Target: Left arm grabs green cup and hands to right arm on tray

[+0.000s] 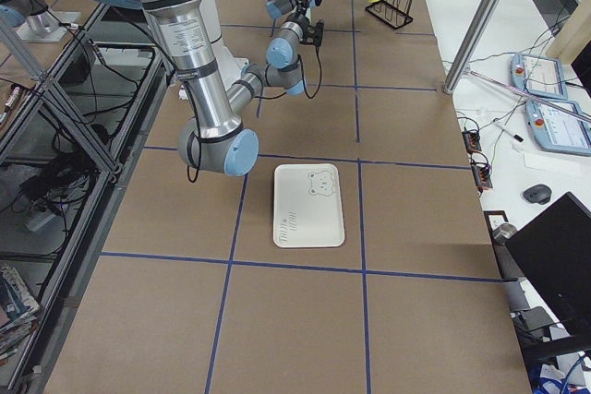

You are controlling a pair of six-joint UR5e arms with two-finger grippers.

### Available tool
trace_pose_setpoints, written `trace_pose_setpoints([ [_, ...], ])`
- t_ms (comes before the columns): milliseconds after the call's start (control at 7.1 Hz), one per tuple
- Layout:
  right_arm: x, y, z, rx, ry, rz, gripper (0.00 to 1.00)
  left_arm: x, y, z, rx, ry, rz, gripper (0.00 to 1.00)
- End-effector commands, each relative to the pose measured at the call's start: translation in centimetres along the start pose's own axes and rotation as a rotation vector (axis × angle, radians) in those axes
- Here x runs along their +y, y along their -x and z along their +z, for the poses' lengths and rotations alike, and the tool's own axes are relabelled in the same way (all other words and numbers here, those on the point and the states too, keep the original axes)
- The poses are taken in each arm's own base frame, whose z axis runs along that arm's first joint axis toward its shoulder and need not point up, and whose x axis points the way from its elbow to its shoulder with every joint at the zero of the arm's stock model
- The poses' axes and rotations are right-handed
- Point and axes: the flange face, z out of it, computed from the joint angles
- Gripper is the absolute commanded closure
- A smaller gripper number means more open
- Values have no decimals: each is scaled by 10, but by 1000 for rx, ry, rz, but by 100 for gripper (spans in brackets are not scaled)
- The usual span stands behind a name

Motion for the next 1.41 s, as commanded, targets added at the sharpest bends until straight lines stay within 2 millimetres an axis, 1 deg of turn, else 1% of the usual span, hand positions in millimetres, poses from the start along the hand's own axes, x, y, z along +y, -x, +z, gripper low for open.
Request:
trace_pose_setpoints([
  [0,2,-1,0,2,2,0,61,0,-1,1,2,2,1,91],
  [282,3,-3,0,4,4,-1,73,0,-1,1,2,2,1,91],
  [423,3,-3,0,6,5,-1,74,0,-1,1,2,2,1,91],
  [1128,6,-8,-2,14,9,3,74,0,0,0,1,1,0,91],
  [1268,7,-10,-2,18,9,5,77,0,0,0,1,1,0,90],
])
